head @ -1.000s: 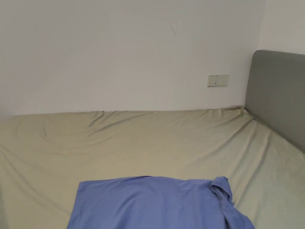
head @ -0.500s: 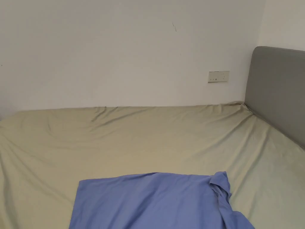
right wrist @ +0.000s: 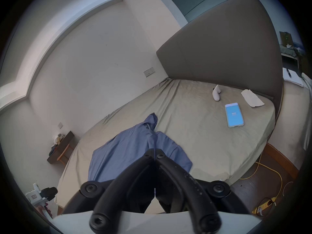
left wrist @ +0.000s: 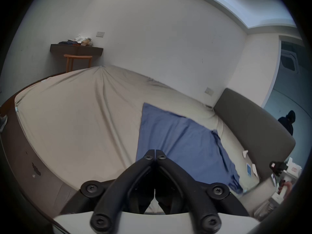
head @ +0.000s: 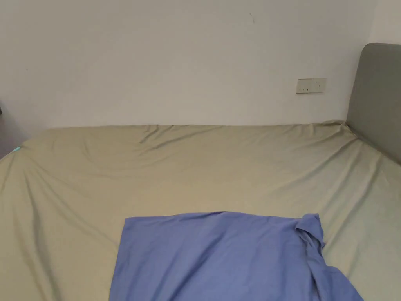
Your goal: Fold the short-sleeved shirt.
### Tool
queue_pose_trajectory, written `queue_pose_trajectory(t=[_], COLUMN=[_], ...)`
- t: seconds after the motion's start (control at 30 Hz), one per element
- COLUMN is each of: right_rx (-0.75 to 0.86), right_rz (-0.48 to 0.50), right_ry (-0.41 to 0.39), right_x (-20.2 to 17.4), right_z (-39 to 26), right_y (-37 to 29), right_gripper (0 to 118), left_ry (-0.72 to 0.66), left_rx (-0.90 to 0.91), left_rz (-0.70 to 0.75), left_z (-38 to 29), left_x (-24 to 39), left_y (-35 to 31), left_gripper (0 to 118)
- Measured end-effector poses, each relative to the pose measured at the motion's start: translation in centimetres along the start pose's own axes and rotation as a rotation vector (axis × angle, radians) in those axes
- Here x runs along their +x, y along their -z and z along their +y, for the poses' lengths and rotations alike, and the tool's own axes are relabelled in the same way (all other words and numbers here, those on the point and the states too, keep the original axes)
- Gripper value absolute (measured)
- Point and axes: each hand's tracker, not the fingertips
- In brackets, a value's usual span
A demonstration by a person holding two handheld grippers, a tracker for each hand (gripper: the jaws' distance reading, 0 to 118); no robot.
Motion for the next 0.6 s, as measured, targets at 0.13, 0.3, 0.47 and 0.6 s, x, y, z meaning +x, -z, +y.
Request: queue_pose_trajectory(t=[0.13,0.3,0.47,0.6], right_rx=[-0.052,-0.066,-0.077,-0.091], right_rz=[0.009,-0.017,-0.032,-0.025], right_ry=[-0.021,-0.040,-0.056,-0.059], right_x=[0.2,0.7,0.2,-0.4], right_z=[-1.0,-1.5,-1.2,-1.7], right_y=[0.5,0.4,0.1,0.1], right_gripper=[0,0,0,0], left_ry=[0.016,0.070,0.204,0.224], left_rx=[-0.122,-0.261,-0.357,-0.434], left_rz=[-0.045,-0.049,-0.013,-0.016], left_z=[-1.5,-3.5,-4.8,-6.6], left_x=[-0.1,0.2,1.2,1.2], left_y=[1.5,3.5,6.6,9.9], left_gripper=[0,0,118,103])
